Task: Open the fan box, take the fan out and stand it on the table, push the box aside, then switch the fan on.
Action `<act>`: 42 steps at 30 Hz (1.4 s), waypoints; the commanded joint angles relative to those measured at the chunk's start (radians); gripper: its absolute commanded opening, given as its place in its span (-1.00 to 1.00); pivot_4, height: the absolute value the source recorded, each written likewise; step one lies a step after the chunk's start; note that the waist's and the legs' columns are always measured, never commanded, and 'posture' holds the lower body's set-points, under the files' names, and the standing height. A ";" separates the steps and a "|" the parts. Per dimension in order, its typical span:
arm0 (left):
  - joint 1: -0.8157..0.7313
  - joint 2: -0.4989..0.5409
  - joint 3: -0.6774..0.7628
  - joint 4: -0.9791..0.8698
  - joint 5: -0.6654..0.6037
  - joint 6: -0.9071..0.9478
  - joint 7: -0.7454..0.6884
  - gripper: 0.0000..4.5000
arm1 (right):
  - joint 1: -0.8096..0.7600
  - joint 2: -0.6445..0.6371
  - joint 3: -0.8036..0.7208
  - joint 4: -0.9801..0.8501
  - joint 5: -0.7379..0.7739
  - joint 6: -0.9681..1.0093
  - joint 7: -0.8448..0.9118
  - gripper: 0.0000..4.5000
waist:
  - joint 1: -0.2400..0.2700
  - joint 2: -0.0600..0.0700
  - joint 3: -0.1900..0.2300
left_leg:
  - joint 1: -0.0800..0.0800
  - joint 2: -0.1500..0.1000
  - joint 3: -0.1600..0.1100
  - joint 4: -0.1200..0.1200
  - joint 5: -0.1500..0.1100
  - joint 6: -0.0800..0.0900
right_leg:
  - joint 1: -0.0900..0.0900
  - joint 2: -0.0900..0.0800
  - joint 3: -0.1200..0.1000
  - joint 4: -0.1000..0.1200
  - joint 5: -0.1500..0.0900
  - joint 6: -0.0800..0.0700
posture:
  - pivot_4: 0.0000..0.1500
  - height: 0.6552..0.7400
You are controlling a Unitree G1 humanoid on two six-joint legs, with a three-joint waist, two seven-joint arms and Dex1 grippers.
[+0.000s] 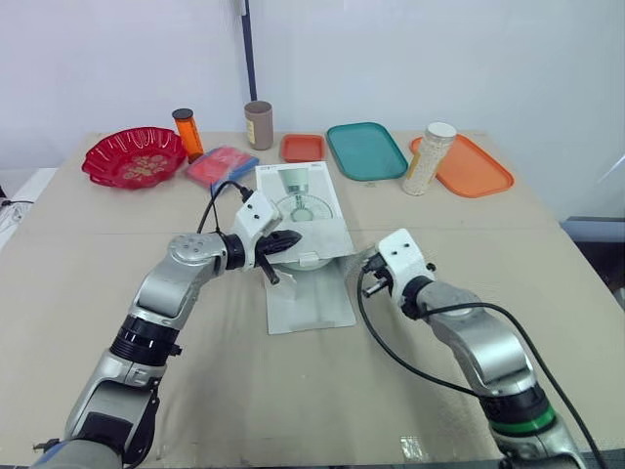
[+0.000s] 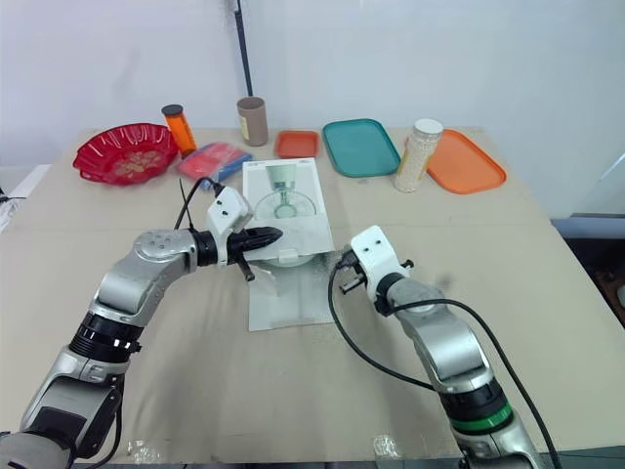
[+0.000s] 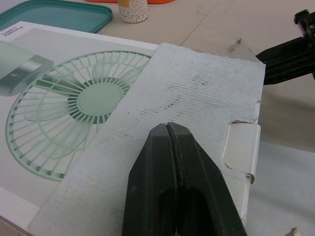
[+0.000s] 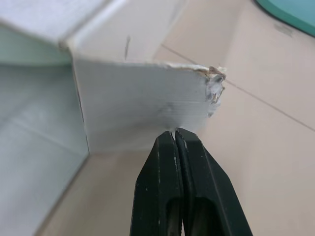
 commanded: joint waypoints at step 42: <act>-0.015 0.043 0.128 -0.248 -0.065 0.235 0.121 -1.00 | -0.070 0.128 -0.038 -0.094 0.063 0.031 0.123 -0.98 | -0.002 0.001 0.000 | 0.000 0.001 0.000 0.000 0.000 0.000 | -0.001 0.000 0.000 0.001 0.000 -0.001 | 1.00 1.00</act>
